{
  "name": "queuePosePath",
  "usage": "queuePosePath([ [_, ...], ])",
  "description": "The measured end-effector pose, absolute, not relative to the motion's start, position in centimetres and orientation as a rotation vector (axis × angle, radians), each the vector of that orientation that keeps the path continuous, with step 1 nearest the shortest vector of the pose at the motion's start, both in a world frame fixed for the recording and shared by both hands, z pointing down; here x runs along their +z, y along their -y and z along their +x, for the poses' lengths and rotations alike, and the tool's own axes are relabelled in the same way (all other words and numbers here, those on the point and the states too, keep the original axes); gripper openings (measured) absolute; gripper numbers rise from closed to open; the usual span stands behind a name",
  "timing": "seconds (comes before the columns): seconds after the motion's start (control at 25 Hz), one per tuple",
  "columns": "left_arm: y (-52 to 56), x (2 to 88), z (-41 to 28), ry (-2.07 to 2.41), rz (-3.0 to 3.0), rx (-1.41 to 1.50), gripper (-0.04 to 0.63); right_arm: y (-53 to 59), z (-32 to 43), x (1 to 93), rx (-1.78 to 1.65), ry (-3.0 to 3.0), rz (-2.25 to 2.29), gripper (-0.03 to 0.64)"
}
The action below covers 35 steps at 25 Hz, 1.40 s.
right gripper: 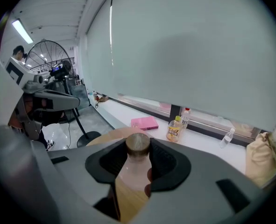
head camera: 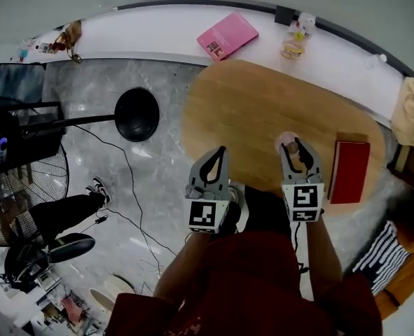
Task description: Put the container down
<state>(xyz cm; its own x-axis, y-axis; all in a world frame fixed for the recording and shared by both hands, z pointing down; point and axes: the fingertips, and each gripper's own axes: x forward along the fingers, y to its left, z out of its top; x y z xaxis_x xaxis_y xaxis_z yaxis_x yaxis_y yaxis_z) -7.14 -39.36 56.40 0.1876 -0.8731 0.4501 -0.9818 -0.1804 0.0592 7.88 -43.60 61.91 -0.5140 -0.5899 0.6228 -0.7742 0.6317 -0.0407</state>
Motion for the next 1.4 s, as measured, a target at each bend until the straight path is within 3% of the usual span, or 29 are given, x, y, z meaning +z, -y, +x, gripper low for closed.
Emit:
queuePosePath([
  [0.72,38.3,73.2,-3.8,1.605,1.94,0.604,0.005,41.2,10.6,77.9,0.524,2.114,0.91,0.143],
  [1.4,37.4,77.0,-3.8,1.507,1.861,0.643,0.005,43.0,7.2,84.2,0.487,2.083,0.814,0.141],
])
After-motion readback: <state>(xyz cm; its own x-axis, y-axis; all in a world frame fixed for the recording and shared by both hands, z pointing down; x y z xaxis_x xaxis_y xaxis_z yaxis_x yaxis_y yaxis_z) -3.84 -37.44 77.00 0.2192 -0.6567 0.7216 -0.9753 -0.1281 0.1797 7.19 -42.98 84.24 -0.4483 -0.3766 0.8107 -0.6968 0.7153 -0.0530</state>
